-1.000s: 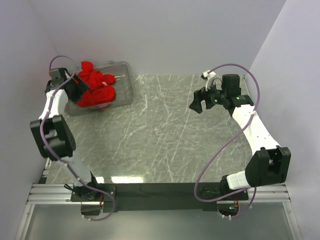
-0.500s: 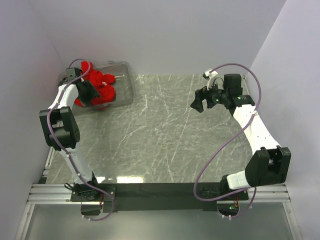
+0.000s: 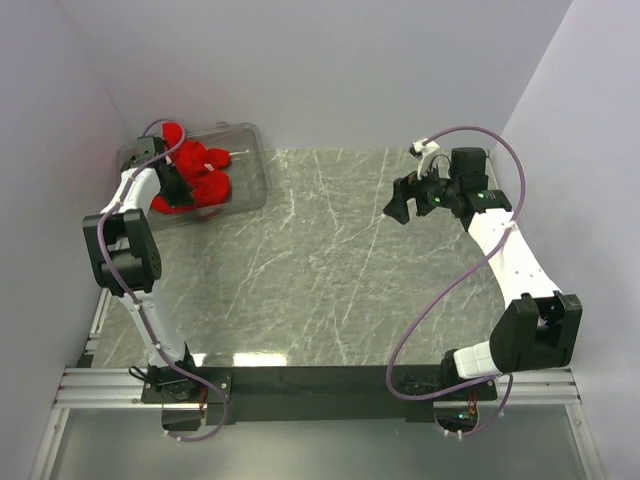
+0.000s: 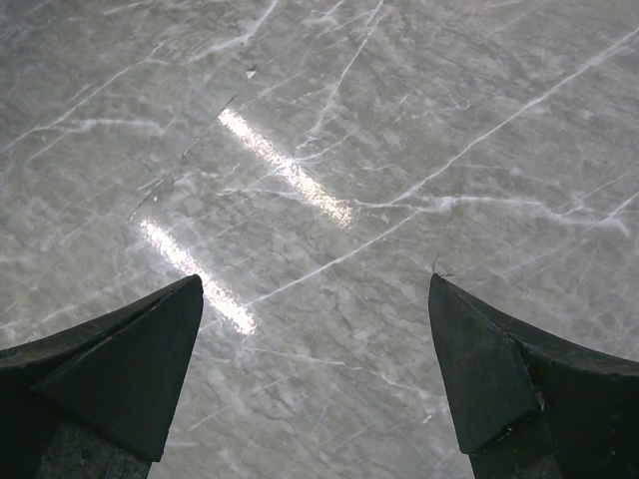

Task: Fold and stack the t-shirts
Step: Grab the tshirt from the pile, then move the tshirt to the center of the board

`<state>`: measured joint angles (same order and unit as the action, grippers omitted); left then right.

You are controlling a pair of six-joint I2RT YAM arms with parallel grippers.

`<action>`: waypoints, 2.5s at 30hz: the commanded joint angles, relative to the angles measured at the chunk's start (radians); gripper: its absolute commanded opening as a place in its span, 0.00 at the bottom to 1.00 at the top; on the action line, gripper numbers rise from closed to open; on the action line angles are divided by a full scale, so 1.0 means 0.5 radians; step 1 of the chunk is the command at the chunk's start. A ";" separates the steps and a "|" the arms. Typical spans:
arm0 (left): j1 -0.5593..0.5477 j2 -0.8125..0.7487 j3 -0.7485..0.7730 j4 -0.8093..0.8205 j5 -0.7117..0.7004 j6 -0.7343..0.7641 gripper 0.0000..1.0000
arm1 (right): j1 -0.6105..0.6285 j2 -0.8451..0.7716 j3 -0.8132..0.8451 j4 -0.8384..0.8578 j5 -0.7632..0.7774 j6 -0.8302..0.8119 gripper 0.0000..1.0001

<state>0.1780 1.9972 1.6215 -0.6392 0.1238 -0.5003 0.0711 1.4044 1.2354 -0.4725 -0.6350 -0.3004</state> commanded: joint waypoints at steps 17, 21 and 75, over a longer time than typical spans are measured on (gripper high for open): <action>-0.233 -0.700 0.576 1.118 0.314 -0.382 0.00 | -0.047 -0.137 0.030 0.000 -0.089 -0.056 1.00; -0.340 -0.531 1.082 1.263 0.397 -0.579 0.01 | -0.047 -0.152 0.039 0.018 -0.095 -0.031 1.00; -1.779 0.027 1.289 2.362 -0.187 -1.331 0.01 | -0.483 -0.563 -0.443 0.156 0.009 0.079 0.99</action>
<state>-0.6853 1.9770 2.3341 0.5556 -0.0746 -1.0653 -0.1581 1.1591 1.0271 -0.4267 -0.6338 -0.2554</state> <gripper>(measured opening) 0.023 0.991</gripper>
